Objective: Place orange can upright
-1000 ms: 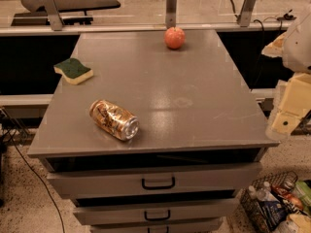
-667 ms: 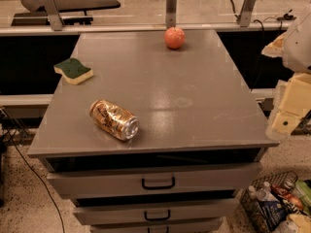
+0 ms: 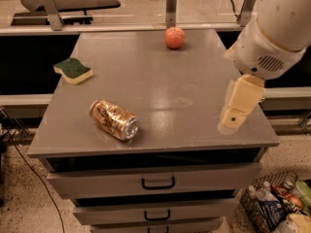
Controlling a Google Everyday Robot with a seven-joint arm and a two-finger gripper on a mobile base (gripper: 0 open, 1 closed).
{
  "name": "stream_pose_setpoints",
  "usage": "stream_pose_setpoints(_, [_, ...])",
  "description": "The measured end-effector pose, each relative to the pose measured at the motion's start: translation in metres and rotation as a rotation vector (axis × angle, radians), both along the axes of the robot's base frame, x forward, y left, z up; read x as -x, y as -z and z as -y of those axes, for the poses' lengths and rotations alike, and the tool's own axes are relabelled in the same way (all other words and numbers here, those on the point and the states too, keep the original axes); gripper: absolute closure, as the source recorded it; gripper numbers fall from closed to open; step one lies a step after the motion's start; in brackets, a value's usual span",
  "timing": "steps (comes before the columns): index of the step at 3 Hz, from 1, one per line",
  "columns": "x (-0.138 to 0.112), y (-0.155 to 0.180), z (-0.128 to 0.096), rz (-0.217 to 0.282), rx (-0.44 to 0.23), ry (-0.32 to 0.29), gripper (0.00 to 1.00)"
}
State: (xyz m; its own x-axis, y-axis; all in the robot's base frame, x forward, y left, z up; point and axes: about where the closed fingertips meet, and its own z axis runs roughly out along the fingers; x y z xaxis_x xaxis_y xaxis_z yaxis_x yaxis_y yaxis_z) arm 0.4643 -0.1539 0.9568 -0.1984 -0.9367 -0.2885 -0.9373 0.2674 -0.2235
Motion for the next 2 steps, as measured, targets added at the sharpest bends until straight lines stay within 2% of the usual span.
stream_pose_setpoints(1, [-0.025,0.029,-0.066,-0.055,-0.091,0.011,0.00])
stream_pose_setpoints(2, [-0.047,0.063,-0.134,-0.138,-0.186,0.044,0.00])
